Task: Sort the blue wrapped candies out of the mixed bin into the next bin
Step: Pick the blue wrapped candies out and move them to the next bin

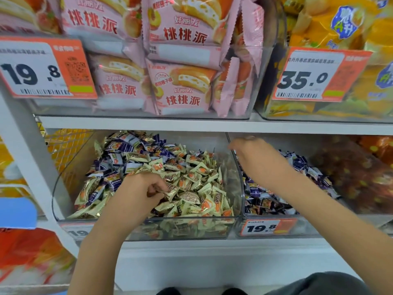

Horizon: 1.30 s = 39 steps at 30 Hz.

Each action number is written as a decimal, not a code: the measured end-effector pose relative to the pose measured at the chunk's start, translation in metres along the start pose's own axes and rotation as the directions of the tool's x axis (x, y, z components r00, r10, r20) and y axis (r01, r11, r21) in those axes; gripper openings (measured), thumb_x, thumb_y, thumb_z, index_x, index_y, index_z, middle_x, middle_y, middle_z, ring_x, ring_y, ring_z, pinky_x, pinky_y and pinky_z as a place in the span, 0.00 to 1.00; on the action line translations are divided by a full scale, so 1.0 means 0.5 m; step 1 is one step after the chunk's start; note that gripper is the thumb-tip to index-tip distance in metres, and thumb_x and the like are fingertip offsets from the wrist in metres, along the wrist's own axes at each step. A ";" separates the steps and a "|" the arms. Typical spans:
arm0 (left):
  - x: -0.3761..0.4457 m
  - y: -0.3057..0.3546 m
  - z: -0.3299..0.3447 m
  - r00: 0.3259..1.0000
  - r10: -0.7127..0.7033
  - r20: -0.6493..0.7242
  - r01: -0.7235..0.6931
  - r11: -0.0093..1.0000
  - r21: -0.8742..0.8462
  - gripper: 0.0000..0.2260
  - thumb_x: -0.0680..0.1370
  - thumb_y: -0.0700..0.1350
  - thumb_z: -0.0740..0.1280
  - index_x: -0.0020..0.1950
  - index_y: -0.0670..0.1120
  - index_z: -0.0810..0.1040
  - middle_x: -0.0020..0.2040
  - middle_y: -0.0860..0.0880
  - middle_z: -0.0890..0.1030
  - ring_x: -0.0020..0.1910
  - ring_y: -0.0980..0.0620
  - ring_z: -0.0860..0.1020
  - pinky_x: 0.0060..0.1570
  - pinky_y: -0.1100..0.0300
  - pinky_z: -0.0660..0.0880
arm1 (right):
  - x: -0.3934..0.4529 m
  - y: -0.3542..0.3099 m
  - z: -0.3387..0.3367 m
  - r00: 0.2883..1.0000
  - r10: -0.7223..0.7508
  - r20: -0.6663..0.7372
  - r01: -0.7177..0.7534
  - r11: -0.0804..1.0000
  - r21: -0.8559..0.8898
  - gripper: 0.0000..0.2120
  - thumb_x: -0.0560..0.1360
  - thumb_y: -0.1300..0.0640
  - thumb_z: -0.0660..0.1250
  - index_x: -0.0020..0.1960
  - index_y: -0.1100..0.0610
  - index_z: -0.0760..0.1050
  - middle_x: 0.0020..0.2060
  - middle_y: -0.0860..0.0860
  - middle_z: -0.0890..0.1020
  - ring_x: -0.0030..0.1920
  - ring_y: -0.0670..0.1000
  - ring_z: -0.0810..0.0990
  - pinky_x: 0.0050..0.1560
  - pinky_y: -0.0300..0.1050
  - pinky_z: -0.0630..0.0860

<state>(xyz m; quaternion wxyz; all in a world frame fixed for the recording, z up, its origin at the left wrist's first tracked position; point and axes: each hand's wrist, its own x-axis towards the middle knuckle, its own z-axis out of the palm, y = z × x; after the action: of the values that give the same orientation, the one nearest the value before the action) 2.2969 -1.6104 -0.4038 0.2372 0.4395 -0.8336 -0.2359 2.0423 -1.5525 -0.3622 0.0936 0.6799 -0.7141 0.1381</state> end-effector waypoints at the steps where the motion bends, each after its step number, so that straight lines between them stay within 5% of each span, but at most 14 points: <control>1: -0.003 0.000 -0.001 1.000 -0.005 0.004 0.005 1.000 -0.005 0.11 0.71 0.36 0.72 0.40 0.53 0.81 0.37 0.60 0.78 0.39 0.63 0.75 0.36 0.77 0.69 | 0.012 -0.035 0.002 0.997 -0.049 -0.068 0.054 0.995 0.082 0.12 0.76 0.67 0.58 0.57 0.59 0.74 0.44 0.59 0.80 0.39 0.58 0.78 0.39 0.52 0.78; 4: -0.008 0.006 -0.004 1.000 -0.001 0.013 0.001 1.000 -0.003 0.10 0.72 0.36 0.71 0.42 0.52 0.81 0.38 0.60 0.77 0.39 0.63 0.75 0.37 0.76 0.70 | 0.071 -0.108 0.061 0.983 -0.181 0.038 0.169 0.962 0.214 0.10 0.78 0.64 0.59 0.55 0.58 0.75 0.45 0.57 0.81 0.40 0.55 0.78 0.43 0.47 0.77; 8: -0.009 0.012 -0.008 0.999 -0.017 0.046 0.018 1.000 -0.016 0.10 0.73 0.36 0.70 0.44 0.52 0.82 0.38 0.62 0.75 0.38 0.63 0.75 0.37 0.76 0.71 | 0.171 -0.117 0.155 0.888 -0.092 0.451 -0.036 0.963 0.267 0.20 0.77 0.56 0.66 0.67 0.58 0.69 0.64 0.56 0.74 0.60 0.55 0.74 0.57 0.43 0.69; 10: -0.008 0.007 -0.011 0.997 -0.027 0.065 0.028 0.999 -0.017 0.11 0.73 0.36 0.69 0.43 0.54 0.81 0.37 0.61 0.75 0.36 0.63 0.74 0.35 0.77 0.69 | 0.194 -0.110 0.182 0.835 -0.075 0.545 -0.062 0.971 0.229 0.24 0.76 0.53 0.67 0.69 0.58 0.66 0.65 0.55 0.73 0.60 0.55 0.74 0.57 0.44 0.70; 17: -0.003 0.004 -0.006 0.997 -0.017 0.076 0.015 1.000 0.016 0.08 0.74 0.37 0.69 0.47 0.50 0.82 0.36 0.61 0.75 0.36 0.64 0.73 0.34 0.77 0.68 | 0.200 -0.109 0.206 0.867 -0.099 0.488 -0.105 0.922 0.373 0.09 0.74 0.63 0.66 0.54 0.57 0.72 0.47 0.52 0.74 0.45 0.51 0.73 0.40 0.41 0.68; 20: -0.003 0.005 -0.005 0.996 -0.027 0.081 0.027 1.000 -0.001 0.08 0.74 0.38 0.68 0.48 0.51 0.82 0.37 0.60 0.75 0.36 0.64 0.73 0.34 0.75 0.69 | 0.234 -0.082 0.177 0.936 0.167 0.310 -0.304 0.827 0.472 0.05 0.80 0.58 0.58 0.53 0.54 0.72 0.42 0.48 0.73 0.46 0.49 0.73 0.43 0.42 0.71; 22: -0.003 0.006 -0.002 0.996 -0.034 0.082 0.035 0.999 -0.005 0.08 0.75 0.39 0.68 0.48 0.51 0.81 0.38 0.59 0.77 0.38 0.63 0.74 0.36 0.75 0.70 | 0.257 -0.044 0.165 0.900 0.327 0.288 -0.429 0.776 0.463 0.09 0.82 0.56 0.53 0.57 0.55 0.70 0.45 0.51 0.75 0.47 0.49 0.75 0.53 0.46 0.72; 26: -0.002 0.008 0.004 0.998 -0.019 0.057 0.020 1.000 -0.022 0.08 0.74 0.38 0.69 0.47 0.51 0.82 0.40 0.58 0.79 0.40 0.62 0.76 0.41 0.67 0.75 | 0.277 -0.020 0.174 0.852 0.291 0.435 -0.447 0.836 0.317 0.16 0.80 0.61 0.53 0.65 0.61 0.71 0.64 0.60 0.74 0.60 0.56 0.75 0.64 0.55 0.71; 32: 0.000 0.001 0.003 0.998 0.013 0.055 -0.012 1.000 -0.016 0.09 0.74 0.37 0.69 0.48 0.50 0.82 0.40 0.58 0.78 0.40 0.61 0.77 0.43 0.64 0.77 | 0.264 -0.042 0.223 0.855 0.248 0.455 -0.369 0.908 0.198 0.14 0.79 0.62 0.59 0.64 0.62 0.74 0.63 0.58 0.75 0.62 0.56 0.73 0.63 0.46 0.70; 35: 0.002 -0.006 0.003 0.998 0.019 0.063 -0.018 1.000 -0.012 0.09 0.74 0.37 0.69 0.48 0.50 0.82 0.41 0.57 0.79 0.40 0.61 0.76 0.44 0.64 0.76 | 0.253 -0.047 0.260 0.852 0.251 0.460 -0.363 0.916 0.173 0.17 0.77 0.50 0.64 0.62 0.58 0.73 0.58 0.56 0.77 0.57 0.56 0.76 0.56 0.45 0.72; 39: 0.001 -0.007 0.003 0.998 0.022 0.066 -0.020 0.999 -0.026 0.09 0.74 0.37 0.69 0.47 0.50 0.82 0.41 0.57 0.78 0.40 0.61 0.76 0.42 0.65 0.76 | 0.268 -0.039 0.267 0.840 0.285 0.461 -0.366 0.926 0.094 0.13 0.77 0.56 0.65 0.59 0.61 0.73 0.54 0.57 0.78 0.49 0.53 0.75 0.51 0.44 0.71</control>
<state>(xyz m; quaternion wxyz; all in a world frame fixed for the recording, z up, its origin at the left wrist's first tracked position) 2.2977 -1.6124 -0.4071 0.2175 0.4196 -0.8425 -0.2584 2.0610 -1.7230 -0.4436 -0.1560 0.5672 -0.8065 0.0586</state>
